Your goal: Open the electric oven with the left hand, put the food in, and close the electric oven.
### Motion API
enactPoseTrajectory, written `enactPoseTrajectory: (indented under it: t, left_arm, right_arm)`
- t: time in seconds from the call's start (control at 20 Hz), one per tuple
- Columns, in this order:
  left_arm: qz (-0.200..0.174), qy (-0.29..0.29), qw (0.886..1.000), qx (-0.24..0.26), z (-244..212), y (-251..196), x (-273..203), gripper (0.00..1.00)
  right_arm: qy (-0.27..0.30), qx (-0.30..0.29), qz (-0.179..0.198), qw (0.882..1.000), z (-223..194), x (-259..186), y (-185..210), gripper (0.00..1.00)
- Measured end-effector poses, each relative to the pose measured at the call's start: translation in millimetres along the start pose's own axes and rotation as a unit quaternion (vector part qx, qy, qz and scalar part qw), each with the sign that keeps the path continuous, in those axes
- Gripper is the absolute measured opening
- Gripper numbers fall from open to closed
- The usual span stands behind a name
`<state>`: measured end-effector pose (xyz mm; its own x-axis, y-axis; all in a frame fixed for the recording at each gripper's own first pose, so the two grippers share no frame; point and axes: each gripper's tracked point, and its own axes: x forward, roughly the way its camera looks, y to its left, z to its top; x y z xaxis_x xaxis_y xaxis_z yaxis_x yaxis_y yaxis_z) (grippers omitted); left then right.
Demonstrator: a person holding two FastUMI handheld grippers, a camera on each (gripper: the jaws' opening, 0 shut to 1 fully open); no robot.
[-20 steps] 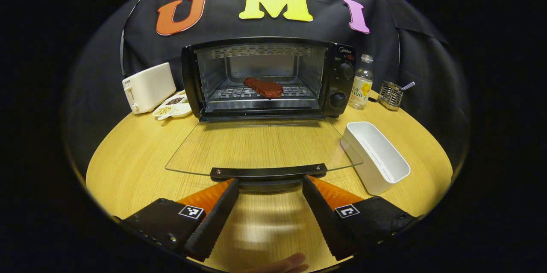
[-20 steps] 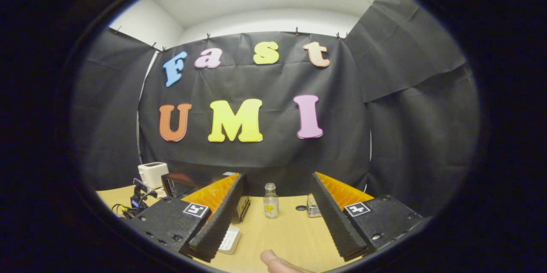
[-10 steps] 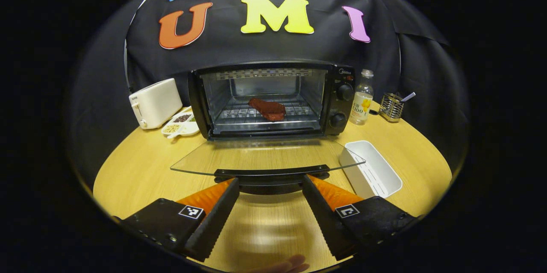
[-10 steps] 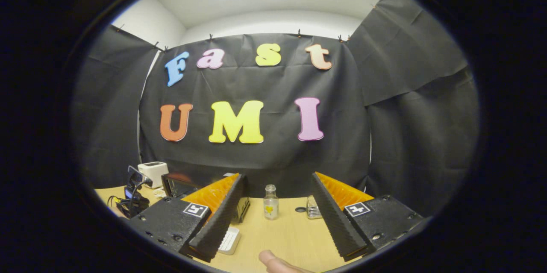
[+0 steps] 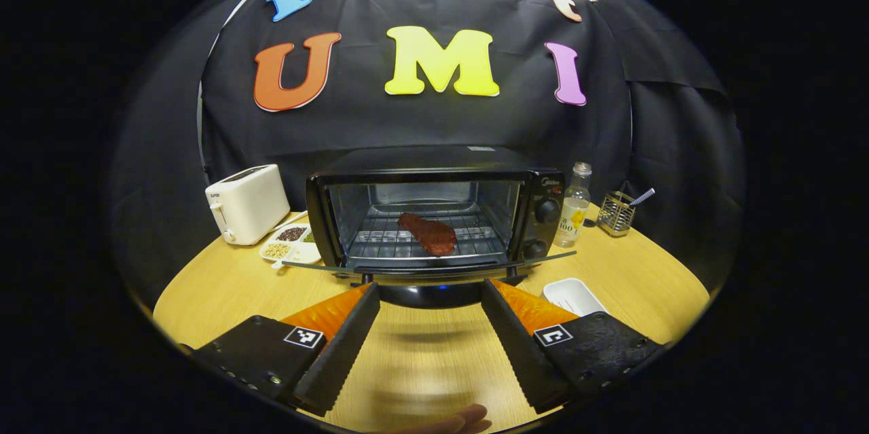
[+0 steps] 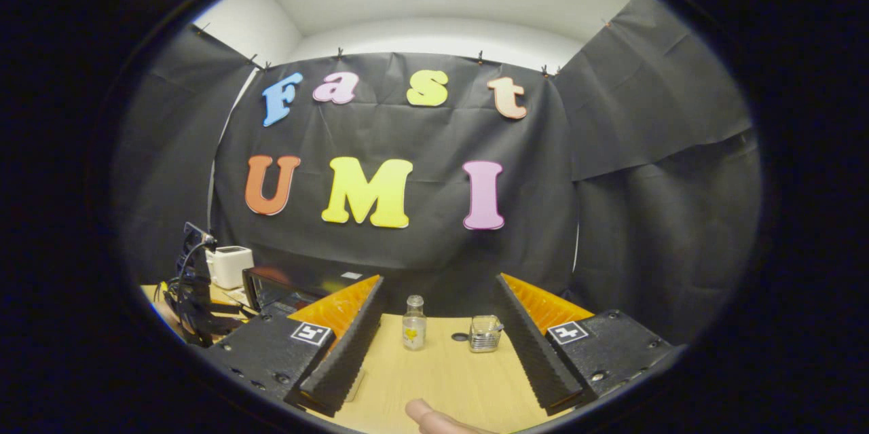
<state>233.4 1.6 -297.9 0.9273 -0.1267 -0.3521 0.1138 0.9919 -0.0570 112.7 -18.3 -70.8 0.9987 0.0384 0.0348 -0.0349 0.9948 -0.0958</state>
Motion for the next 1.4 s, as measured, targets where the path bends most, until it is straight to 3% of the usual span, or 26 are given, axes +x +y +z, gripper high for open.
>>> enactPoseTrajectory:
  t: [0.3,0.6,0.95,1.1,1.15,1.4]
  left_arm:
    - [0.013,-0.048,0.999,0.016,34,12,21,0.96]
    - [0.025,-0.042,0.999,-0.002,51,27,40,0.97]
    - [0.042,-0.077,0.996,0.002,77,21,-50,0.96]
    - [0.054,-0.099,0.994,-0.004,96,19,-112,1.00]
    - [0.048,-0.110,0.993,-0.006,104,13,-133,0.96]
    - [0.058,-0.144,0.988,0.013,134,3,-239,0.96]
  right_arm:
    - [0.002,-0.025,-0.010,1.000,10,-6,1,1.00]
    - [-0.001,-0.005,-0.009,1.000,16,-33,1,1.00]
    - [-0.003,0.030,-0.027,0.999,27,-78,-4,1.00]
    - [0.004,0.042,-0.033,0.999,27,-101,-6,1.00]
    - [0.003,0.044,-0.034,0.998,28,-108,-8,1.00]
    - [0.014,0.059,-0.044,0.997,28,-149,-28,1.00]
